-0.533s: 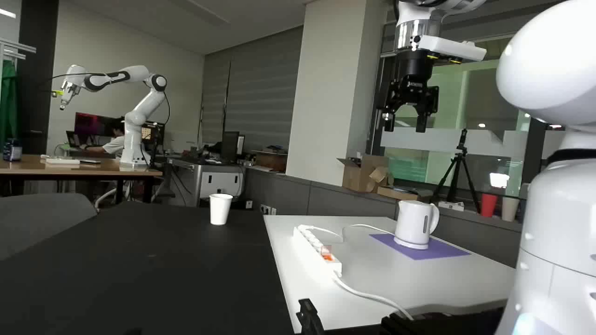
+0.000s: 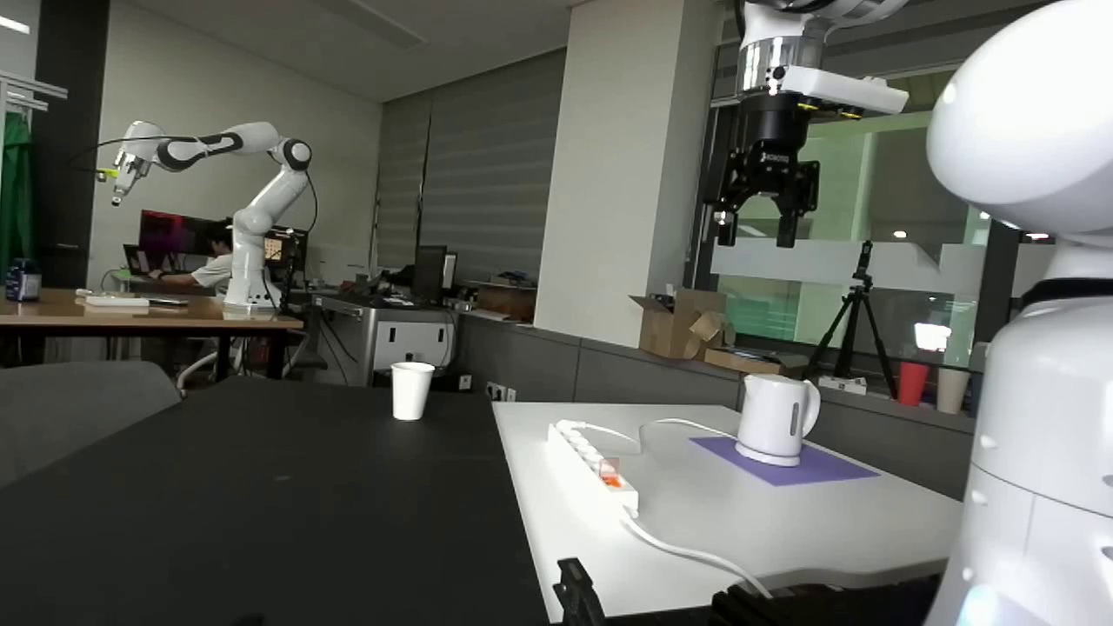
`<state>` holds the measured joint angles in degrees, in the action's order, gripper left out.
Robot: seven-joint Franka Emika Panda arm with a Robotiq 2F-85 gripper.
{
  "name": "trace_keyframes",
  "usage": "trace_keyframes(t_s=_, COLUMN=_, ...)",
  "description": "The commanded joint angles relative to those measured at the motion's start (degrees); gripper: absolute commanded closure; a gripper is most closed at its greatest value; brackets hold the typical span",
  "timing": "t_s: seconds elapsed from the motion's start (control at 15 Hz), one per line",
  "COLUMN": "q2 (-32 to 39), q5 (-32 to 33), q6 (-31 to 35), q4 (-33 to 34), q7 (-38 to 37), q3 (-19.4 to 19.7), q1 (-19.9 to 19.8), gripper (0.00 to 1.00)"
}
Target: Press the adapter switch
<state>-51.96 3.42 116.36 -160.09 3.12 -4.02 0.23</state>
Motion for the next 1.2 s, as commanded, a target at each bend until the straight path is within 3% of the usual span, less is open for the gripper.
trace_keyframes(t_s=0.0, q2=0.1, q5=0.6, q6=-0.2, q4=0.1, q7=-0.6, q3=0.7, q1=0.8, gripper=0.0)
trace_keyframes(t_s=1.0, q2=0.1, q5=0.6, q6=-0.2, q4=0.1, q7=-0.6, q3=0.7, q1=0.8, gripper=0.0)
trace_keyframes(t_s=1.13, q2=2.3, q5=1.2, q6=2.6, q4=0.4, q7=0.5, q3=1.2, q1=0.6, gripper=0.0)
